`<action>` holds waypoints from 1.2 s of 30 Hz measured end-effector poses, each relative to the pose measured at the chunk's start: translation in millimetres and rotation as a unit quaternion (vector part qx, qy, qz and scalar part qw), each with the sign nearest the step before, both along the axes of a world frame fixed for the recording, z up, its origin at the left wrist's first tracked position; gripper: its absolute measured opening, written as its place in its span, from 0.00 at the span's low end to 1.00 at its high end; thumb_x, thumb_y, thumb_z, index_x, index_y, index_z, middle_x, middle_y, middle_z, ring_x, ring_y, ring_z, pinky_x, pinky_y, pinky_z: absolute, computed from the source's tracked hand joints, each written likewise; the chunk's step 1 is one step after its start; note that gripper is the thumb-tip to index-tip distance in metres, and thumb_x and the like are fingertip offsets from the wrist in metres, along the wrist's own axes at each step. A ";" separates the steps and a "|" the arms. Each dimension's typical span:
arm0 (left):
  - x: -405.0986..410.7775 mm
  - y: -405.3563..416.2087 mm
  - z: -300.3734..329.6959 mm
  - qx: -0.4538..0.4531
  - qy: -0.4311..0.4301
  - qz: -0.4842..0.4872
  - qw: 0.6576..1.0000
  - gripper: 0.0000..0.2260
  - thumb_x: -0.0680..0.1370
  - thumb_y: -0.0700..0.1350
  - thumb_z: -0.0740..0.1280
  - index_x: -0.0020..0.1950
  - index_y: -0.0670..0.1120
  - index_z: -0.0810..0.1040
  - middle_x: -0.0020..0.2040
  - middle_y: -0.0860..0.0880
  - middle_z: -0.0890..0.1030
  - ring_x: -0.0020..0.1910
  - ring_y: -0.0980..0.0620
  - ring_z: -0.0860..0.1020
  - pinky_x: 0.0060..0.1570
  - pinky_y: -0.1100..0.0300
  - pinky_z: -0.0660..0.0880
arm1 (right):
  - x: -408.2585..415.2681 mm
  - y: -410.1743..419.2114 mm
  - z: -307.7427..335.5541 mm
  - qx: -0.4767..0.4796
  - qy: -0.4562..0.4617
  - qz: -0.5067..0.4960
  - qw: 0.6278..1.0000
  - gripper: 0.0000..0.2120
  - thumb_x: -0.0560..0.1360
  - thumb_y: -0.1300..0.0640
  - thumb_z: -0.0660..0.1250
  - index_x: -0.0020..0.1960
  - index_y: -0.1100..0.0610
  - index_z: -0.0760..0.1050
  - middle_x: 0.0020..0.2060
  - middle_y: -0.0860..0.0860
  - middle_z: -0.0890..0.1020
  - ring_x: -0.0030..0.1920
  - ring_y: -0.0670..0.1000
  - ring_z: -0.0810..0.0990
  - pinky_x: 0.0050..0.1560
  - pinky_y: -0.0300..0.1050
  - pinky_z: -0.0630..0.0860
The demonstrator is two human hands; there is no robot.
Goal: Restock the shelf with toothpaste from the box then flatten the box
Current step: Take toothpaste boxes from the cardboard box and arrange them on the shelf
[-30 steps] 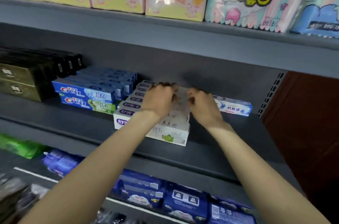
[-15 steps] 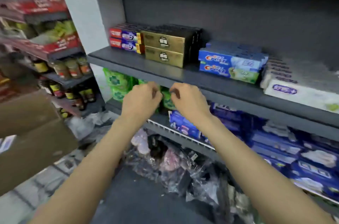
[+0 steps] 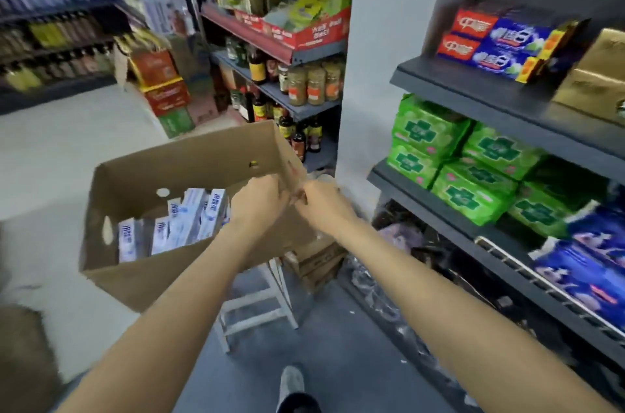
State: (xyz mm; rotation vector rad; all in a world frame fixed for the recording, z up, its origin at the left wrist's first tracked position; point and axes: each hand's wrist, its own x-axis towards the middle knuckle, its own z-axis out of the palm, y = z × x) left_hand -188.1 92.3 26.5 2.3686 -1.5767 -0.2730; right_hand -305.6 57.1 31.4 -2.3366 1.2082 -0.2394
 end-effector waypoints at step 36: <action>355.2 -57.6 -146.4 0.248 0.484 -0.030 0.838 0.35 0.76 0.37 0.67 0.76 0.53 0.51 0.54 0.51 0.75 0.48 0.53 0.77 0.34 0.60 0.78 | 284.0 -57.9 -165.7 0.336 -0.107 -0.279 0.893 0.22 0.74 0.64 0.65 0.66 0.57 0.65 0.61 0.53 0.76 0.58 0.55 0.77 0.54 0.48 0.74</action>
